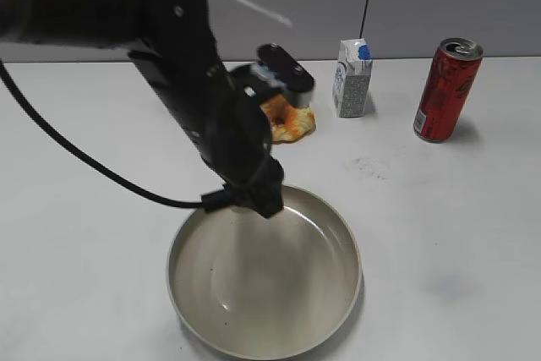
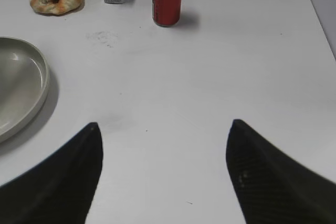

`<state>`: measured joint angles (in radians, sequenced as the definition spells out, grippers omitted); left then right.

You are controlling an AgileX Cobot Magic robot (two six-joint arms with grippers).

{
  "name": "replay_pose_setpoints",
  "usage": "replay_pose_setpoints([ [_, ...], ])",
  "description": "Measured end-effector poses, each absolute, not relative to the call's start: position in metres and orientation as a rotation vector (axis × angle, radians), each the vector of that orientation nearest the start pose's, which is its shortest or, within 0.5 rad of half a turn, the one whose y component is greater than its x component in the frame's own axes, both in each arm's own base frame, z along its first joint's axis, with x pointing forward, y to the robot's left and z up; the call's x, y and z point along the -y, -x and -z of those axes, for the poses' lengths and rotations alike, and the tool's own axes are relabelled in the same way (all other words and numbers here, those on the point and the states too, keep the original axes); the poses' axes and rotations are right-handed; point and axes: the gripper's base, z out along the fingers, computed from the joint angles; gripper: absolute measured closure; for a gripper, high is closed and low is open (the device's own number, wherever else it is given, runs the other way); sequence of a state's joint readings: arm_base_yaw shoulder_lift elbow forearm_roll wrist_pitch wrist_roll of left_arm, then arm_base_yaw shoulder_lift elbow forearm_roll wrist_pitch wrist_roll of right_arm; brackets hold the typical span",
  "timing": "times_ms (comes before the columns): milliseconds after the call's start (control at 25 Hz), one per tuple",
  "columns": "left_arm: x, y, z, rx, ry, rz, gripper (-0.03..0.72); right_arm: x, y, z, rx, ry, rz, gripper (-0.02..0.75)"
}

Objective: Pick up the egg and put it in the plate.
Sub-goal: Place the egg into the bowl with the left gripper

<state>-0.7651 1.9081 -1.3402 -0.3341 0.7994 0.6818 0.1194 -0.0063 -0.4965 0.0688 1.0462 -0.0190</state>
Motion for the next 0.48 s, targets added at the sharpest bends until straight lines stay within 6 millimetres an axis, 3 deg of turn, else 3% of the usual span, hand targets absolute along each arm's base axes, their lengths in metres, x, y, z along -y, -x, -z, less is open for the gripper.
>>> replay_pose_setpoints([
  [200, 0.316, -0.239, -0.165, -2.288, -1.815, 0.413, 0.242, -0.005, 0.006, -0.278, -2.023, 0.143, -0.146, 0.183],
  [320, 0.319, -0.235, -0.152, -2.315, -1.848, 0.415, 0.242, -0.005, 0.006, -0.278, -2.023, 0.143, -0.146, 0.183],
  [480, 0.318, -0.233, -0.148, -2.339, -1.872, 0.418, 0.228, -0.005, 0.006, -0.278, -2.023, 0.143, -0.146, 0.183],
])
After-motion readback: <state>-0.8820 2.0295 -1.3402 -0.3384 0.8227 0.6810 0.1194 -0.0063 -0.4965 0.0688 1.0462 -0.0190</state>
